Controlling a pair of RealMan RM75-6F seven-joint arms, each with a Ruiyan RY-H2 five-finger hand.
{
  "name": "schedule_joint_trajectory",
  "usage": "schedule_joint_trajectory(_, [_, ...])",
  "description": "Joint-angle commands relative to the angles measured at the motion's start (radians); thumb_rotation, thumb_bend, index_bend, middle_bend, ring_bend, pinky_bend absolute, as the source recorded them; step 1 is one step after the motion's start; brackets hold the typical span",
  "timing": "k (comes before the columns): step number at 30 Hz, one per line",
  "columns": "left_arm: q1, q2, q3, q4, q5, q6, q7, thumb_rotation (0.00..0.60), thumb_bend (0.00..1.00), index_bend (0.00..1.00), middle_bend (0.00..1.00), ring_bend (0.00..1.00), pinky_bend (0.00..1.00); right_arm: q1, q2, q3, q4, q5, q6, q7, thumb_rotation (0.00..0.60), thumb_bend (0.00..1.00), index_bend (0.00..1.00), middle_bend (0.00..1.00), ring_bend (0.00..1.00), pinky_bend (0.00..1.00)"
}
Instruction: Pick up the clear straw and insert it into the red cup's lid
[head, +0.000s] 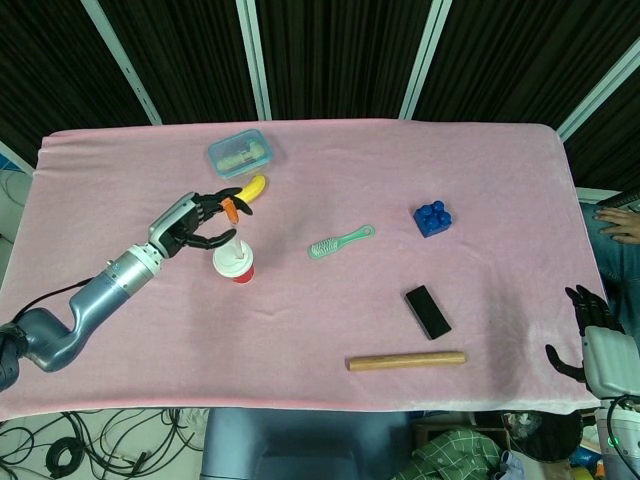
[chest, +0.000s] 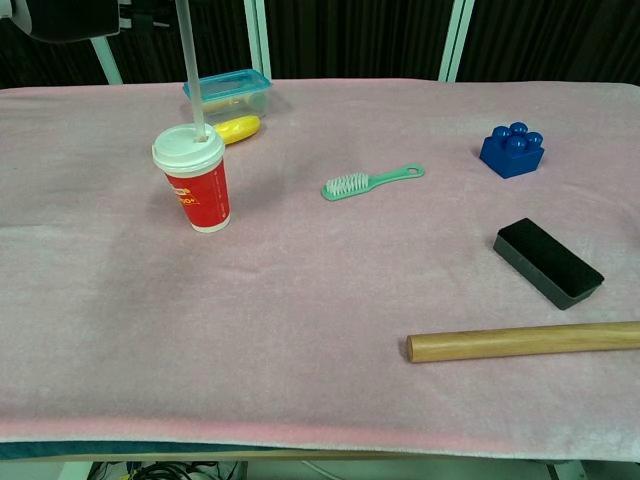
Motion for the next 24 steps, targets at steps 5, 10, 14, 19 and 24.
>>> schedule_joint_trajectory(5, [-0.019,-0.012,0.035,0.018,-0.001,0.016,-0.021,0.6,0.42,0.64,0.35,0.04,0.14,0.0,0.0,0.001,0.0,0.001,0.001,0.0,0.6,0.24,0.08,0.03,0.06,0.18])
schedule_joint_trajectory(10, [-0.029,-0.016,0.06,0.029,0.001,0.031,-0.034,0.6,0.42,0.64,0.35,0.04,0.14,0.0,0.0,0.001,0.001,0.001,0.001,0.001,0.6,0.24,0.08,0.03,0.06,0.18])
schedule_joint_trajectory(14, [-0.029,-0.021,0.08,0.035,0.003,0.042,-0.046,0.6,0.42,0.64,0.35,0.03,0.14,0.0,0.0,0.001,0.001,0.001,0.001,0.001,0.6,0.24,0.08,0.03,0.06,0.18])
schedule_joint_trajectory(19, [-0.028,-0.037,0.103,0.065,-0.005,0.055,-0.089,0.6,0.42,0.64,0.35,0.04,0.14,-0.001,0.0,0.002,-0.001,0.004,0.0,0.002,0.6,0.24,0.08,0.03,0.06,0.18])
schedule_joint_trajectory(24, [-0.032,-0.058,0.127,0.104,-0.005,0.056,-0.108,0.6,0.42,0.64,0.35,0.04,0.14,0.0,0.0,0.002,-0.001,0.005,0.0,0.001,0.6,0.24,0.08,0.03,0.06,0.18])
